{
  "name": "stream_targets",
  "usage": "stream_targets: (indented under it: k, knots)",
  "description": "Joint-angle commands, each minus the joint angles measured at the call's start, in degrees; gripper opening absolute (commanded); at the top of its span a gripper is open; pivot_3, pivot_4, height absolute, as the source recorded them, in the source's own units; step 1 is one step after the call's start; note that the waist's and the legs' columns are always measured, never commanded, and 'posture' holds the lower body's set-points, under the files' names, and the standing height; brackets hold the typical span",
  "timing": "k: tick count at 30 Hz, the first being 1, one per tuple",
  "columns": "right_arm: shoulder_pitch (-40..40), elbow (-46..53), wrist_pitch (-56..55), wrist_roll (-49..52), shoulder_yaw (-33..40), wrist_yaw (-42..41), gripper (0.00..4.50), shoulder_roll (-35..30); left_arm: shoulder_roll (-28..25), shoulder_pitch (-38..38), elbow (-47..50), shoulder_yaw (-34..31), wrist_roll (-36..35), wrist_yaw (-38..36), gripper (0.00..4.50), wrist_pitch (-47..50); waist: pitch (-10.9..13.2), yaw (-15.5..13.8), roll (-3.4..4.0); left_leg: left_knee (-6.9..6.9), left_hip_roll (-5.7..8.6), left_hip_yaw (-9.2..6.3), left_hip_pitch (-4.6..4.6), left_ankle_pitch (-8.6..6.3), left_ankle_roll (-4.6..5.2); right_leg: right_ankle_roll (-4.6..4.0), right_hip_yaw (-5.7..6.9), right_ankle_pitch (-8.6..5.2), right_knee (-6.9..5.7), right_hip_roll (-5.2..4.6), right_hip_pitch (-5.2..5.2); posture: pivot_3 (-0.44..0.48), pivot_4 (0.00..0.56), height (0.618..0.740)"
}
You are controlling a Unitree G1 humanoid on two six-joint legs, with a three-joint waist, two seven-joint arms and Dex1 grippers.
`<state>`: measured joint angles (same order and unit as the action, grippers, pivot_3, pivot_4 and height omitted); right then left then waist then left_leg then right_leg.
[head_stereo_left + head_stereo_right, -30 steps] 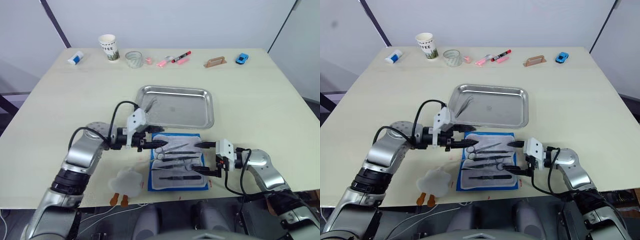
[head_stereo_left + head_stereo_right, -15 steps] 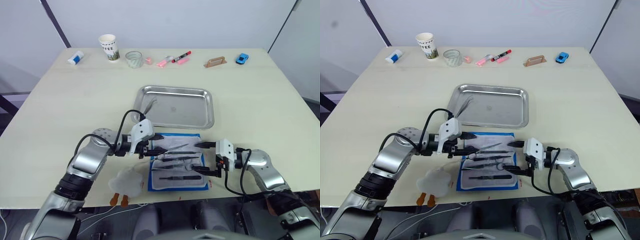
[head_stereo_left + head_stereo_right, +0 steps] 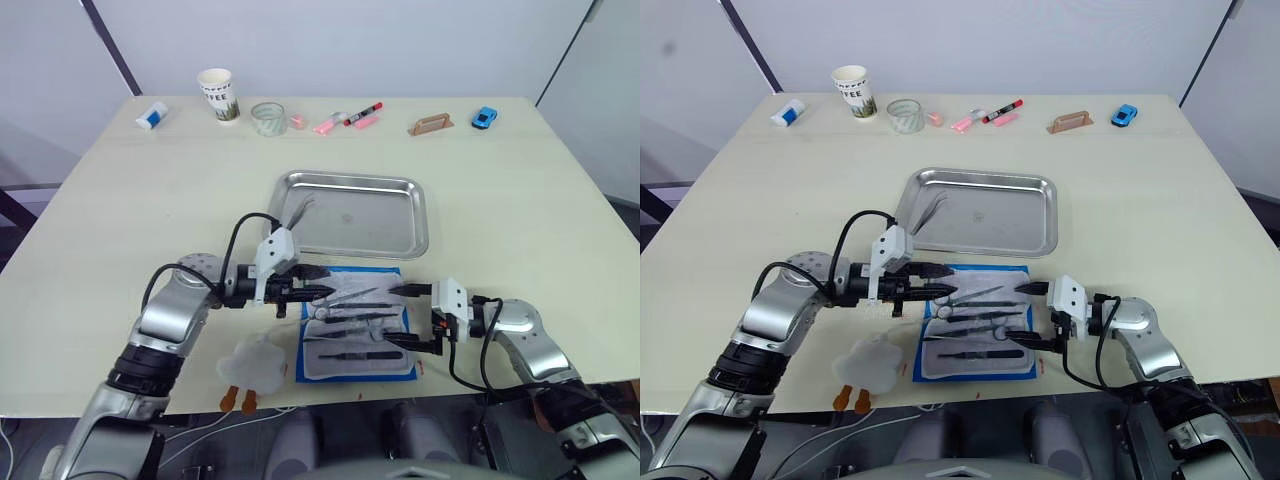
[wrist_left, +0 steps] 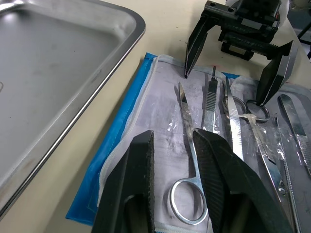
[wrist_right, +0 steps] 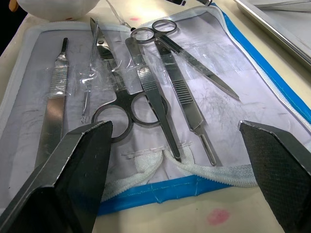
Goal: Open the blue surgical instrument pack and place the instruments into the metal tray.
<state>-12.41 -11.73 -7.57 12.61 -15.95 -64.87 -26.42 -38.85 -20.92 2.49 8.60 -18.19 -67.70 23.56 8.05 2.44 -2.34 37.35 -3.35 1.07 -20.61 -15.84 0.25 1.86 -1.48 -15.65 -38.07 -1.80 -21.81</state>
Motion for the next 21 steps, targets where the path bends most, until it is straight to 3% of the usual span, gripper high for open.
stream_targets:
  k: [1,21]
  knots:
    - [2.5,-5.8,2.6,-6.7,-3.5,3.2,4.5,0.0,-0.3,-0.1,0.9,-0.5,0.2,0.2,1.64,-1.1,0.0,0.0,0.0,0.0,0.0,0.0,0.0,0.0,0.0,0.0,0.0,0.0,0.0,0.0,0.0,0.0,0.15,0.737]
    - [2.3,-5.9,2.6,-6.7,-3.5,3.6,4.5,0.2,0.6,1.1,-0.6,5.5,7.7,2.1,1.64,-5.5,0.0,0.0,0.0,-0.04,-0.02,-0.02,0.02,0.0,0.0,-0.04,0.02,0.0,0.08,-0.01,0.06,0.0,0.15,0.737]
